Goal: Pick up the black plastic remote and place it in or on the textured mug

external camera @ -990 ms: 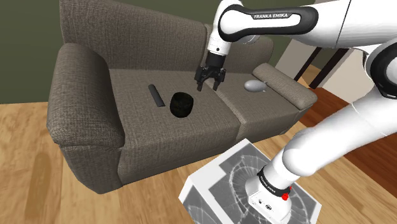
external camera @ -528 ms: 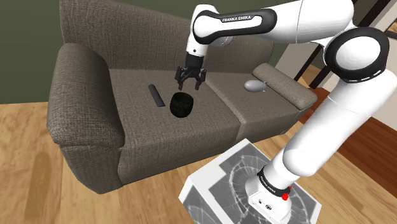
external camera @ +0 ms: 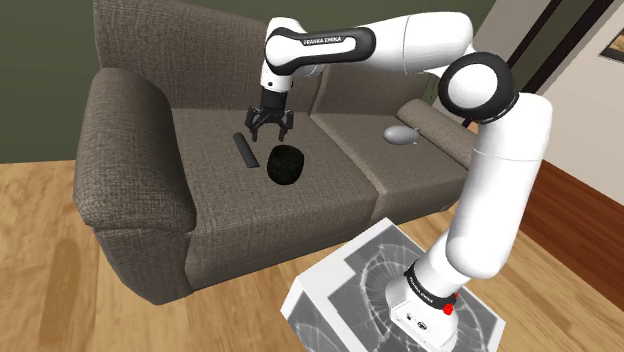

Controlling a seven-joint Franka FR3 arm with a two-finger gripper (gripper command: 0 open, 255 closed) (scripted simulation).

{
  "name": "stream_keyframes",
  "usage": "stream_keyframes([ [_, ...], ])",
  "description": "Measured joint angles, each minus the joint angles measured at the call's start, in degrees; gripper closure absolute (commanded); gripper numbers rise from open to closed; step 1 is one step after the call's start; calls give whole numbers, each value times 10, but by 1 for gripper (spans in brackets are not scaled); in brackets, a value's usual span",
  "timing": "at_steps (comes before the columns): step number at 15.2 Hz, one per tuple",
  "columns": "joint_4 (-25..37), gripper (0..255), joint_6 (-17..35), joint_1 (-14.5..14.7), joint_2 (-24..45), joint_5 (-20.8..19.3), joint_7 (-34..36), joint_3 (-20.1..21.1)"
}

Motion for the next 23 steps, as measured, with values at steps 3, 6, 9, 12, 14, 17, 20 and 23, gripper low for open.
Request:
stream_keyframes([
  [3, 94, 0, -21, 13, 76, -10, 17, -2],
  [6, 195, 0, -47, 24, 154, -18, 27, -5],
  [9, 201, 0, -37, 28, 170, -19, 31, -6],
  [12, 181, 0, -14, 28, 173, -19, 31, -6],
  [14, 173, 0, -2, 29, 177, -19, 31, -6],
  [17, 168, 0, 3, 29, 176, -19, 31, -6],
  [20, 167, 0, 3, 29, 176, -19, 31, -6],
  [23, 169, 255, 2, 27, 172, -21, 31, -8],
])
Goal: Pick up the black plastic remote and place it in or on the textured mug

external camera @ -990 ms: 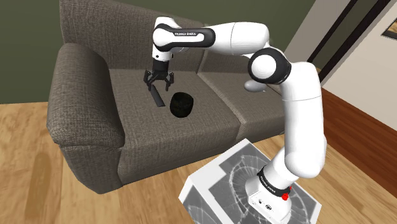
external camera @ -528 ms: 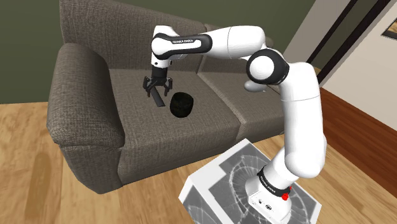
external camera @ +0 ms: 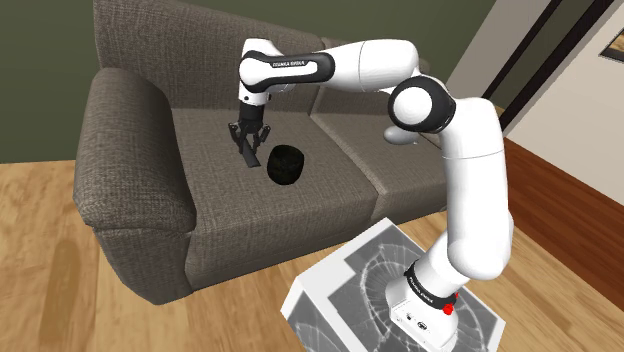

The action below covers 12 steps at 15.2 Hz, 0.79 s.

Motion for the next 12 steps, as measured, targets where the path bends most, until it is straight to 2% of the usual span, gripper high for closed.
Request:
stream_keyframes([
  [7, -3, 255, 4, 1, -1, 0, 1, 0],
  [12, 6, 255, -16, 1, -6, 2, 0, 2],
])
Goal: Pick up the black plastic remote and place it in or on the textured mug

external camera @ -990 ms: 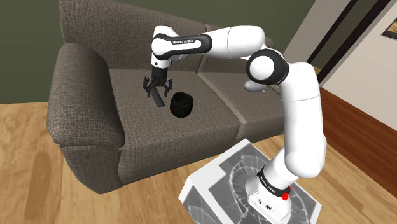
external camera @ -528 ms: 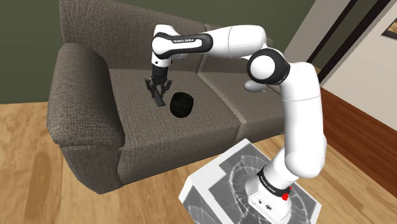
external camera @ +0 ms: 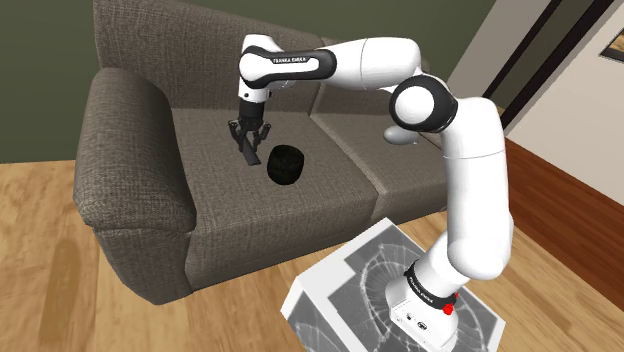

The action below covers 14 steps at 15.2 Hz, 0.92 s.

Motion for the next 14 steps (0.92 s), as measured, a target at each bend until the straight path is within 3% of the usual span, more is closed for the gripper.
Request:
stream_keyframes([
  [14, 72, 255, -94, 2, -23, 2, 9, 3],
])
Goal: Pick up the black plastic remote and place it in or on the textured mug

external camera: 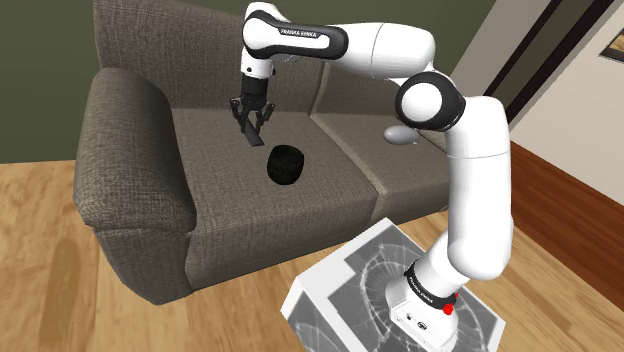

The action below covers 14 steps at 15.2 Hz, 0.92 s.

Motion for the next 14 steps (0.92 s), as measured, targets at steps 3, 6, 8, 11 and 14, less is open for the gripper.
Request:
stream_keyframes([
  [3, 22, 255, -22, 1, 0, 0, 2, 0],
  [6, 44, 255, -45, 2, -1, 0, 4, 1],
  [8, 63, 255, -61, 2, 2, 0, 5, 1],
  [11, 92, 255, -87, 4, 4, 0, 7, 1],
  [14, 122, 255, -113, 5, 9, -1, 9, 1],
])
